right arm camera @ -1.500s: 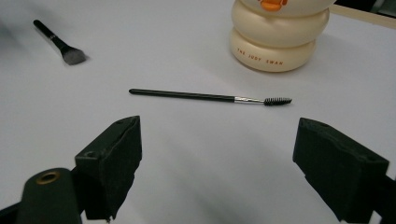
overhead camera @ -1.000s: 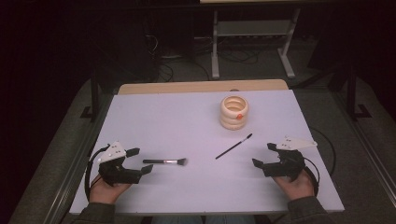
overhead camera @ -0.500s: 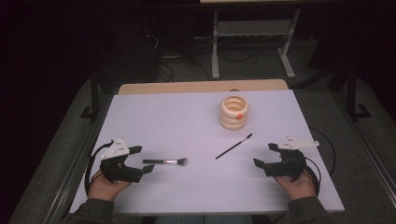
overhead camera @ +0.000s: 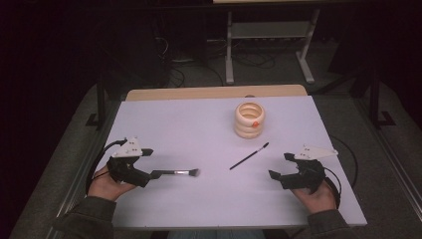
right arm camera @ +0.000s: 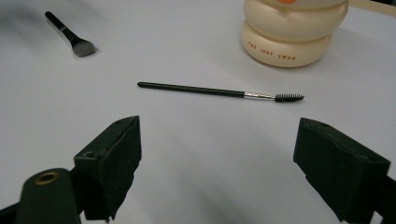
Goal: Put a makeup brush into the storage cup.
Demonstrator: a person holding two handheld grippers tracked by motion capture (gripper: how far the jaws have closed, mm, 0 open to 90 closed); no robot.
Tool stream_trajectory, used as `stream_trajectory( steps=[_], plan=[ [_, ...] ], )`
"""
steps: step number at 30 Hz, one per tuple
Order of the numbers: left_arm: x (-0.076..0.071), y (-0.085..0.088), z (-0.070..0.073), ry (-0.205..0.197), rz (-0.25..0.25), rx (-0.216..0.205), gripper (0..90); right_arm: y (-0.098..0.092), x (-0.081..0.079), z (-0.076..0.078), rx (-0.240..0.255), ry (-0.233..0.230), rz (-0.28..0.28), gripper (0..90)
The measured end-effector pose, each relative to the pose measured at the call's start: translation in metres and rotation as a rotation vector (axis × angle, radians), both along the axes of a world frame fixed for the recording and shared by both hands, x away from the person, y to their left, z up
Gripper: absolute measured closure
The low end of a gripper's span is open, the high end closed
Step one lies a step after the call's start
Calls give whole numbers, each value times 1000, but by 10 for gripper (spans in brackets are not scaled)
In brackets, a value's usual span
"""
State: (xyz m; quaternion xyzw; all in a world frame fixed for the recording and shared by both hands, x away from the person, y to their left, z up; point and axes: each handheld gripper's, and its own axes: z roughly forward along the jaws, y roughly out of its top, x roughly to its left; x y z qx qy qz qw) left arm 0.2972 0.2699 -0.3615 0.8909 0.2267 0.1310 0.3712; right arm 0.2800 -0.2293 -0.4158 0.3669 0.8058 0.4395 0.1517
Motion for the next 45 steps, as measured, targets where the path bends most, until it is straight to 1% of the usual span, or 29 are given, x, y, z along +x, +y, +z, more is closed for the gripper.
stream_trajectory(
  steps=[3, 6, 7, 8, 10, 11, 13, 15, 18, 20, 22, 24, 25, 26, 27, 28, 29, 31, 32, 33, 34, 35, 36, 38, 39, 40, 42, 45],
  plan=[
    [6, -4, 1, 6, -30, 35, 203, -1, -1, 0, 5, 2, -2, 141],
    [12, -7, -1, 17, -49, 65, 209, -2, -2, 0, 6, -2, 0, 141],
    [12, -7, -1, 17, -49, 65, 215, -2, -2, 0, 6, -2, 0, 141],
    [15, -10, -2, 26, -61, 89, 215, -2, -2, 1, 8, 3, -3, 142],
    [17, -12, -4, 38, -74, 107, 224, -1, -2, 2, 11, 6, -1, 142],
    [19, -14, -5, 43, -86, 109, 236, -1, -2, 1, 9, 3, 4, 141],
    [22, -18, -7, 58, -103, 130, 258, 1, -2, 1, 6, 7, 10, 142],
    [25, -21, -9, 68, -121, 132, 274, 2, -1, 0, -1, 4, 18, 142],
    [28, -27, -13, 69, -152, 184, 294, 1, -1, 0, 3, 6, 19, 142],
    [31, -30, -16, 73, -168, 191, 318, 1, -1, 0, 6, 5, 20, 142],
    [34, -32, -19, 80, -181, 210, 344, 1, 0, 0, 6, 8, 21, 142],
    [36, -35, -22, 90, -184, 225, 386, 1, 0, 0, 3, 10, 22, 142],
    [36, -35, -22, 90, -184, 225, 406, 2, 0, 0, 2, 10, 23, 142],
    [39, -37, -25, 106, -192, 247, 410, 2, 0, 0, 3, 8, 22, 142],
    [39, -37, -25, 106, -192, 247, 416, 1, 0, 0, 3, 7, 24, 142],
    [42, -38, -29, 122, -201, 262, 430, 1, 0, 0, 1, 6, 25, 142],
    [42, -39, -31, 133, -197, 259, 436, 1, 0, -1, 2, 11, 24, 142],
    [43, -40, -32, 137, -200, 262, 454, 1, 0, 0, 4, 15, 22, 142],
    [45, -41, -34, 142, -220, 275, 454, 1, 0, 0, 5, 15, 23, 142],
    [45, -41, -34, 142, -220, 275, 468, 1, 0, 0, 5, 15, 23, 142],
    [46, -47, -36, 146, -249, 302, 487, 2, 0, 0, -1, 7, 26, 142],
    [46, -47, -36, 146, -249, 302, 513, 2, 0, 0, -1, 8, 27, 142],
    [47, -52, -39, 153, -262, 318, 529, 2, 0, 0, -1, 9, 27, 142],
    [47, -52, -39, 153, -262, 318, 535, 2, 0, 0, -1, 9, 25, 142],
    [49, -55, -42, 152, -276, 339, 566, 2, 0, 0, 0, 8, 25, 142],
    [51, -57, -44, 152, -287, 352, 581, 2, 0, 0, 1, 11, 25, 142],
    [53, -58, -45, 160, -291, 354, 610, 2, 0, -1, -1, 17, 28, 142],
    [54, -60, -46, 191, -303, 347, 650, 3, 0, -1, 1, 17, 29, 142]
  ],
)
